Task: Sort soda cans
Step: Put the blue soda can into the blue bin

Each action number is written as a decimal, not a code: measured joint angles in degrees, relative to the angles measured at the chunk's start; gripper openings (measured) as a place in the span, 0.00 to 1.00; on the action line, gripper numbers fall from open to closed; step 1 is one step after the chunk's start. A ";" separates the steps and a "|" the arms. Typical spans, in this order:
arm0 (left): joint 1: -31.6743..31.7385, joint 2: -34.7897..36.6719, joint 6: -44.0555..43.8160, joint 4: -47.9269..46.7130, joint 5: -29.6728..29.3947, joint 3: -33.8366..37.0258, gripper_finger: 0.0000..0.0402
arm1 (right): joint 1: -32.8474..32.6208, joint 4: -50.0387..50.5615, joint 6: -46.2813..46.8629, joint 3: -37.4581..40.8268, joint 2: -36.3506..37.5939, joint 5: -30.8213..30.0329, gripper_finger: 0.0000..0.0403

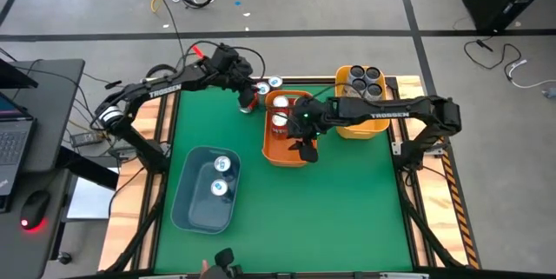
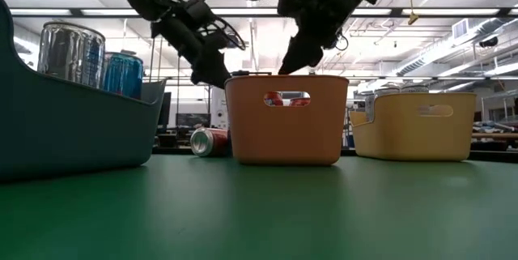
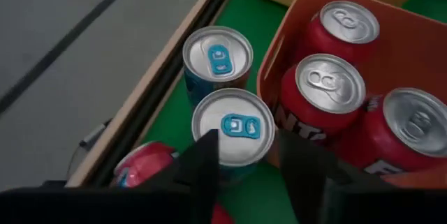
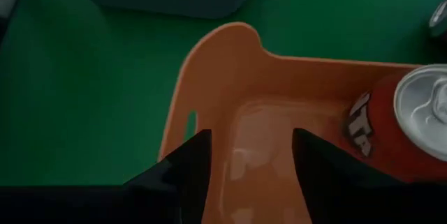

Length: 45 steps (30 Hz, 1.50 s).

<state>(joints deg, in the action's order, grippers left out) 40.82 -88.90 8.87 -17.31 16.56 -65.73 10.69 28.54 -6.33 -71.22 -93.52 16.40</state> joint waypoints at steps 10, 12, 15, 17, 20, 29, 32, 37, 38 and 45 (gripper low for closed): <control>-0.47 -3.51 -1.84 4.32 0.13 0.02 0.62 | -1.06 -0.95 0.35 0.87 5.11 -1.63 0.45; -0.85 -3.90 -1.86 4.58 0.17 0.02 0.63 | -1.04 -1.51 0.29 0.87 5.25 -1.70 0.45; -1.16 -5.04 -1.78 4.63 -0.04 0.02 0.64 | -1.04 -1.66 0.11 0.87 4.93 -1.77 0.45; -1.25 -5.91 -1.61 5.91 -0.90 -0.04 0.64 | -1.04 -1.71 0.09 0.90 4.77 -1.77 0.45; -1.21 -7.16 -1.55 7.70 -1.58 -0.22 0.64 | -1.04 -1.82 0.03 0.90 4.77 -1.77 0.45; -1.20 -7.67 -1.56 8.03 -1.89 -0.75 0.64 | -1.04 -1.75 -0.04 0.90 4.71 -1.77 0.44; -1.25 -7.73 -1.14 5.14 -1.94 -2.42 0.64 | -1.04 -1.73 -0.06 0.90 4.71 -1.77 0.44; -1.95 -8.00 1.42 -0.90 -5.59 -6.11 0.64 | -1.09 -1.65 -0.10 0.90 4.71 -1.77 0.44; -2.04 -8.00 2.08 -1.85 -6.38 -6.81 0.64 | -1.09 -1.56 -0.15 0.90 4.71 -1.77 0.44; -2.27 -7.90 2.64 -6.74 -7.01 -8.24 0.64 | -1.16 -1.45 -0.93 0.90 4.68 -1.77 0.43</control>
<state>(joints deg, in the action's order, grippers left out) 38.54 -96.80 11.51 -24.05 9.54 -73.97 9.54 27.09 -7.25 -70.32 -88.84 14.63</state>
